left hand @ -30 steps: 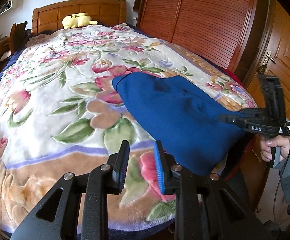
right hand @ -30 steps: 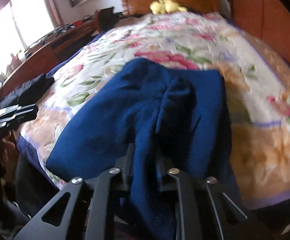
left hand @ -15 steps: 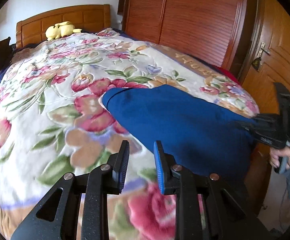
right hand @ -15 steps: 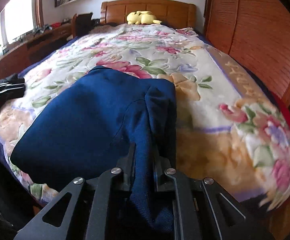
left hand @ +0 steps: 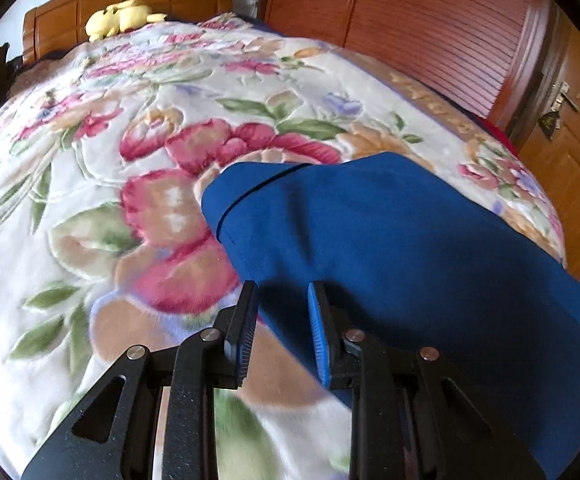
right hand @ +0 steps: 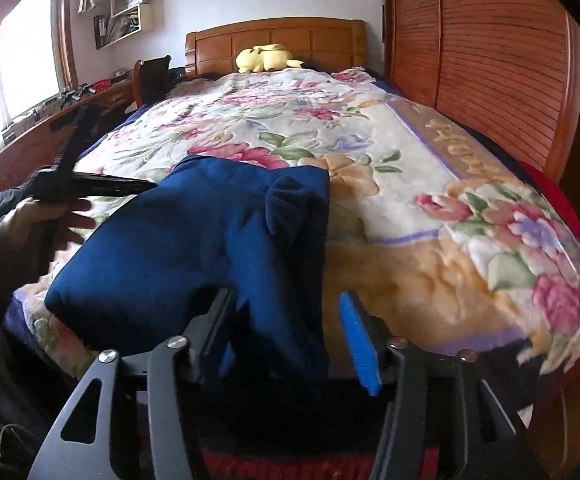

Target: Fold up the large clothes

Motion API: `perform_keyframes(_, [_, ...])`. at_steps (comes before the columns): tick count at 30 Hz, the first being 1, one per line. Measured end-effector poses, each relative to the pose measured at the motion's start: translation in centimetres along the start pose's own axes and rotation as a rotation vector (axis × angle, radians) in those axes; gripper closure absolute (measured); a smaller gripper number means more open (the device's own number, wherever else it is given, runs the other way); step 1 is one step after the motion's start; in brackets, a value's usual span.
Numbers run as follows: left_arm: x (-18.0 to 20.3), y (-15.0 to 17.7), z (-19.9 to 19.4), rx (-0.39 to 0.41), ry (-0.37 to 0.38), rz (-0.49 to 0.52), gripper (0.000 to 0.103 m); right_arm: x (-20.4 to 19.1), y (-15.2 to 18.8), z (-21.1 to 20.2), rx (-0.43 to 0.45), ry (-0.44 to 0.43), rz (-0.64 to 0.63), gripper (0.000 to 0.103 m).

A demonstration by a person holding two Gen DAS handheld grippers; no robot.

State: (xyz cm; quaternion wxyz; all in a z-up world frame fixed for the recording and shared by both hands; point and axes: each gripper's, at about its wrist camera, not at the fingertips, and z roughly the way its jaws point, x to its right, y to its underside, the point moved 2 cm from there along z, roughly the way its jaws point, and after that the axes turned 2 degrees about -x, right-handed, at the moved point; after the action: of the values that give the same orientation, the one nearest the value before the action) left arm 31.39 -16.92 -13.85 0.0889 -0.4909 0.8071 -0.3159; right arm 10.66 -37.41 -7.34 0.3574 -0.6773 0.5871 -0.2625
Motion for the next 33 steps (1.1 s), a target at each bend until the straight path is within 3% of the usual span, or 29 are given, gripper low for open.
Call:
perform_keyframes(6, [-1.3, -1.1, 3.4, -0.038, -0.046, -0.024, 0.076, 0.1, 1.1, -0.9, -0.006, 0.004, -0.011, 0.037])
perform_keyframes(15, [-2.1, -3.0, 4.8, -0.047, -0.065, -0.012, 0.075, 0.1, 1.8, -1.2, -0.012, 0.007, -0.001, 0.031])
perform_keyframes(26, [-1.8, -4.4, 6.6, -0.036, -0.145, 0.008, 0.075, 0.6, 3.4, -2.7, -0.035, 0.025, 0.03, 0.03])
perform_keyframes(33, [-2.1, -4.3, 6.3, -0.04, -0.127, -0.011, 0.075, -0.3, 3.5, -2.7, -0.037, 0.005, 0.044, 0.029])
